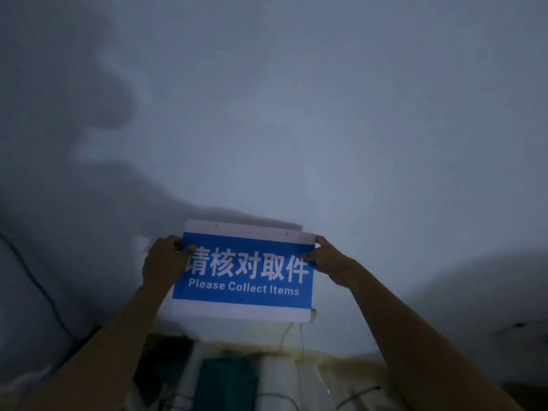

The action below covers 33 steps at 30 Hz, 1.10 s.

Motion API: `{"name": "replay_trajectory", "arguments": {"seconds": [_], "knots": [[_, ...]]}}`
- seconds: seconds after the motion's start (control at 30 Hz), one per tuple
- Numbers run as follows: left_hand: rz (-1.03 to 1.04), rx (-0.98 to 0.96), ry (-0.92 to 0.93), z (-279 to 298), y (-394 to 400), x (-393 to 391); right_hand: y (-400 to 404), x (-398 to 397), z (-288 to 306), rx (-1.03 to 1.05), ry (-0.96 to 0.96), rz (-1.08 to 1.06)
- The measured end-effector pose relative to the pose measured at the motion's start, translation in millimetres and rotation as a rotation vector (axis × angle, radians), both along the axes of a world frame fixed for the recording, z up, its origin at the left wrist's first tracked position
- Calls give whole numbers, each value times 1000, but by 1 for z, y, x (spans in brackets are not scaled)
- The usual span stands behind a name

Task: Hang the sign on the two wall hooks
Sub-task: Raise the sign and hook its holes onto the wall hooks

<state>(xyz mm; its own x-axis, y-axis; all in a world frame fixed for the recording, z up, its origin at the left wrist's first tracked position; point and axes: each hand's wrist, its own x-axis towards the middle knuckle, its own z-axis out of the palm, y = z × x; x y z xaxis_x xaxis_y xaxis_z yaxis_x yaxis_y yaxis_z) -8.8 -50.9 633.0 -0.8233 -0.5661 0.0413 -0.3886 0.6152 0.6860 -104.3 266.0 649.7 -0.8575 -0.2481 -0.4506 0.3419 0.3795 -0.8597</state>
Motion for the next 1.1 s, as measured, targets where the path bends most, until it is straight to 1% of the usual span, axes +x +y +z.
{"name": "replay_trajectory", "arguments": {"seconds": [0.17,0.3,0.43,0.53,0.67,0.77,0.9,0.97,1.1], "knots": [[-54,-51,172,176,-5,-8,10,-8,183,-65,114,87],[-93,-49,260,296,-9,-9,17,-1,305,-90,237,114],[-141,-59,383,399,-2,-13,28,2,400,-99,410,101],[-168,-86,438,460,8,-22,34,3,450,-146,515,29],[-220,-75,479,521,29,-41,47,-9,500,-158,650,-94],[-258,-31,492,550,39,-60,54,-18,527,-177,712,-167],[-280,-7,462,572,50,-80,57,-31,551,-88,846,-276],[-307,-27,462,578,55,-90,58,-36,559,-25,902,-284],[-313,-59,450,587,62,-101,59,-44,566,81,951,-343]]}}
